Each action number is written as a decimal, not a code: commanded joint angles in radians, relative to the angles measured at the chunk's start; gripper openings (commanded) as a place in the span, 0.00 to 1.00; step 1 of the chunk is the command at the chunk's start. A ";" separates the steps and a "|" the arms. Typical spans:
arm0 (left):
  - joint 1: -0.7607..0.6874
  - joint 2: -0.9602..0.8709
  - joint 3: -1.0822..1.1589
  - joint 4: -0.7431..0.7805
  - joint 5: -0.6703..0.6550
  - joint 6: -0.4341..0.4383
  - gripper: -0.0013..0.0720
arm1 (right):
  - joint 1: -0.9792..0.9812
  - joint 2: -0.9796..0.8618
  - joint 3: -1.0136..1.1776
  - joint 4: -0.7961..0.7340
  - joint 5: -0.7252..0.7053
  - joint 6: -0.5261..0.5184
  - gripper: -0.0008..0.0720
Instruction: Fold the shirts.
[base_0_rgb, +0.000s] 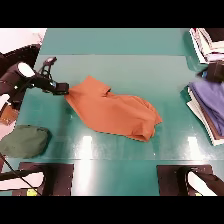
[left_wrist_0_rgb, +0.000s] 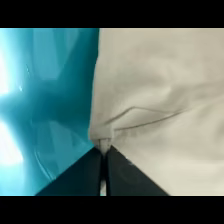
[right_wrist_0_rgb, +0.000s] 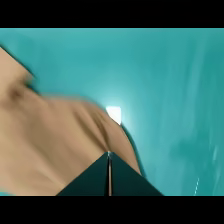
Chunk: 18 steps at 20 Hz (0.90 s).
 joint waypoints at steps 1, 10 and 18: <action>0.000 0.042 0.056 0.002 -0.002 0.000 0.05 | -0.098 0.021 -0.294 -0.021 0.015 0.015 0.34; 0.000 0.041 0.056 0.001 -0.006 -0.002 0.05 | 0.001 -0.278 -0.638 0.291 -0.259 -0.177 0.53; 0.001 0.054 0.057 0.007 -0.008 -0.013 0.05 | 0.149 -0.439 -0.441 0.251 -0.251 -0.177 0.04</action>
